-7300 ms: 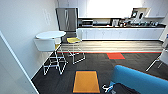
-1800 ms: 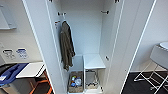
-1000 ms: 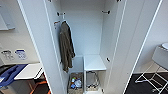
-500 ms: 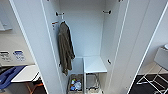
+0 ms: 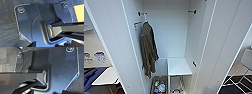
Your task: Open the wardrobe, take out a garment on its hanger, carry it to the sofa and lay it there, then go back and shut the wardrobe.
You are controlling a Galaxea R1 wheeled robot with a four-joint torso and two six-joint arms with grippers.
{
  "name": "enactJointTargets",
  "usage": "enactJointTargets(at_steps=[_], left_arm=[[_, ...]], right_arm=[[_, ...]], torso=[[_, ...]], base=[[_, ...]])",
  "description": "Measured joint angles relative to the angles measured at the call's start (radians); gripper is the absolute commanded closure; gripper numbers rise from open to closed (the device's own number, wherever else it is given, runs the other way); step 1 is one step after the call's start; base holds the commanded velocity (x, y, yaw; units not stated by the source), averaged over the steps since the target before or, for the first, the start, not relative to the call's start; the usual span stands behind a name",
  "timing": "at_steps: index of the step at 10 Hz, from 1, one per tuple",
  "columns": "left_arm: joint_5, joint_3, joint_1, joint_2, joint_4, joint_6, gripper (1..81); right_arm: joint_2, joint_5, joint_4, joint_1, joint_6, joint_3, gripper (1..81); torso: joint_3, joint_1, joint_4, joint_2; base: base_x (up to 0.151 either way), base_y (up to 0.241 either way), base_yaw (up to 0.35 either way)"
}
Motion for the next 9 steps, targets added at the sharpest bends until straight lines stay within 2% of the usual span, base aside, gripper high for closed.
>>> enactJointTargets(at_steps=[2,7,9], left_arm=[[0.000,0.000,0.000,0.001,0.000,0.000,1.0],[0.010,0.000,0.003,0.001,0.000,0.000,1.0],[0.049,0.000,0.002,-0.006,-0.003,-0.011,1.0]], right_arm=[[0.000,0.000,0.000,-0.002,0.000,0.000,1.0],[0.000,0.000,0.000,-0.011,0.001,0.000,1.0],[0.000,-0.003,0.000,-0.013,0.000,0.000,1.0]], torso=[[0.000,0.000,0.000,0.000],[0.000,0.000,0.000,0.000],[0.000,0.000,0.000,0.000]], base=[[0.093,0.000,0.000],[0.000,0.000,0.000],[0.000,0.000,0.000]])
